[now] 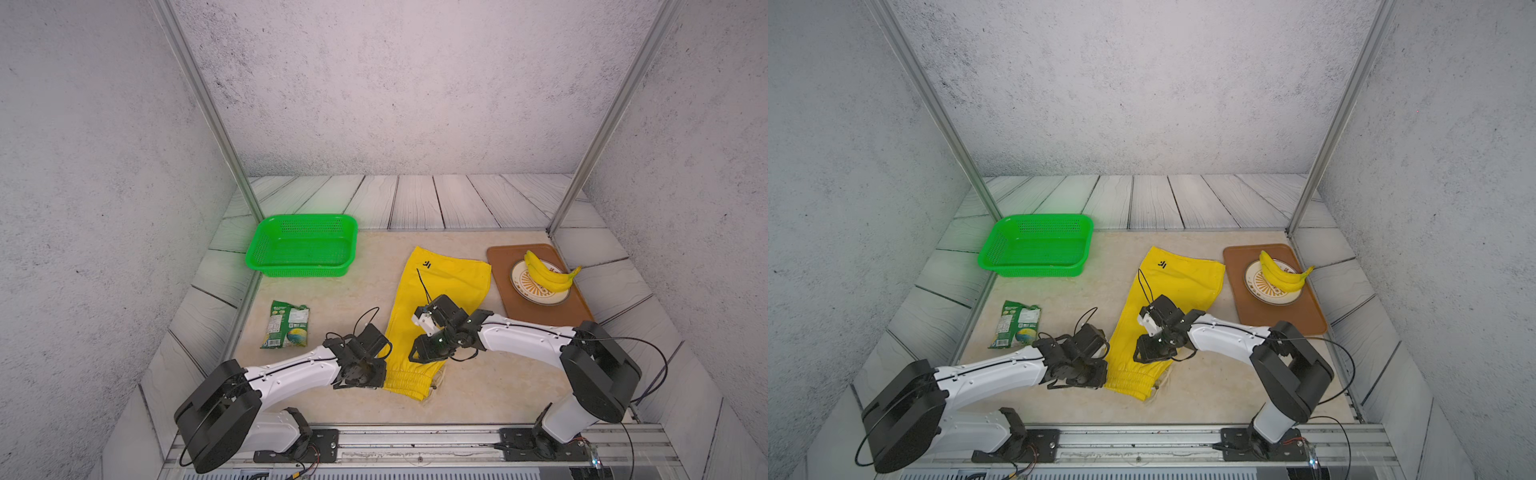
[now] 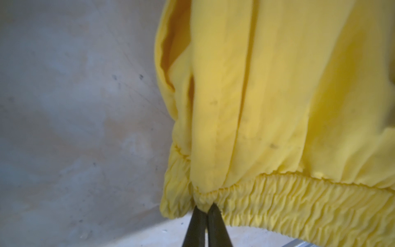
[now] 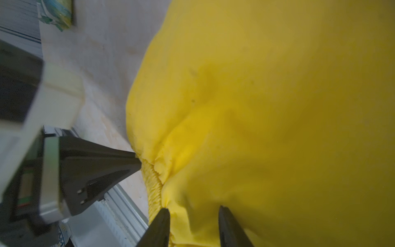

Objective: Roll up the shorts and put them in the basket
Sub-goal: Adjust the shorts at the center of the board.

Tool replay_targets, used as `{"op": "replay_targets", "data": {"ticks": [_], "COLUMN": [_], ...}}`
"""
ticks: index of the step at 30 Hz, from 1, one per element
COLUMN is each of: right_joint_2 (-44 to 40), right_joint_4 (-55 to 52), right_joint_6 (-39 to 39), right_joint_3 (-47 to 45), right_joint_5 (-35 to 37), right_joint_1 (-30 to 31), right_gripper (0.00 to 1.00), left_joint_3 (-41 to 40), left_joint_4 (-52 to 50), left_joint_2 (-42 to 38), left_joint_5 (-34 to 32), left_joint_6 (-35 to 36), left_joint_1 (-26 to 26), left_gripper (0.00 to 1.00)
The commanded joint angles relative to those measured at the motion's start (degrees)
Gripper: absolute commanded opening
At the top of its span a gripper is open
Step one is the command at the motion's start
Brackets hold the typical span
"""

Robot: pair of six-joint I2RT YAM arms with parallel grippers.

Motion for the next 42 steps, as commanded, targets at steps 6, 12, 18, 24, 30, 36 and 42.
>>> {"op": "replay_targets", "data": {"ticks": [6,12,18,24,30,36,42], "right_joint_2": [-4.94,-8.87,-10.21,-9.93,-6.34,0.81,8.57], "right_joint_4": [-0.38,-2.58,-2.46,-3.21,-2.12,-0.61,-1.00], "right_joint_6": [4.36,4.37,5.32,7.19,11.42,12.34,7.79], "right_joint_3": [-8.64,-7.23,-8.30,-10.26,-11.97,-7.68,0.88], "right_joint_5": [10.43,13.98,14.52,17.30,22.45,27.84,29.51], "right_joint_1": [-0.67,-0.71,-0.62,-0.67,-0.72,-2.72,-8.44], "right_gripper": [0.41,0.45,0.46,0.46,0.46,0.44,0.43], "left_joint_3": [1.21,5.89,3.19,3.29,1.03,0.75,3.95], "left_joint_4": [-7.71,-12.73,-10.95,-9.95,-6.50,-3.32,0.47], "left_joint_2": [-3.74,-11.18,-10.88,1.79,4.80,6.00,10.85], "left_joint_5": [-2.45,-4.66,-11.13,-9.60,-6.70,-1.40,1.27], "left_joint_6": [1.00,2.78,2.47,2.08,1.74,2.98,2.38], "left_joint_1": [0.43,0.40,0.91,0.95,0.79,0.61,0.51], "left_gripper": [0.00,0.00,0.00,0.14,0.22,0.13,0.04]}}
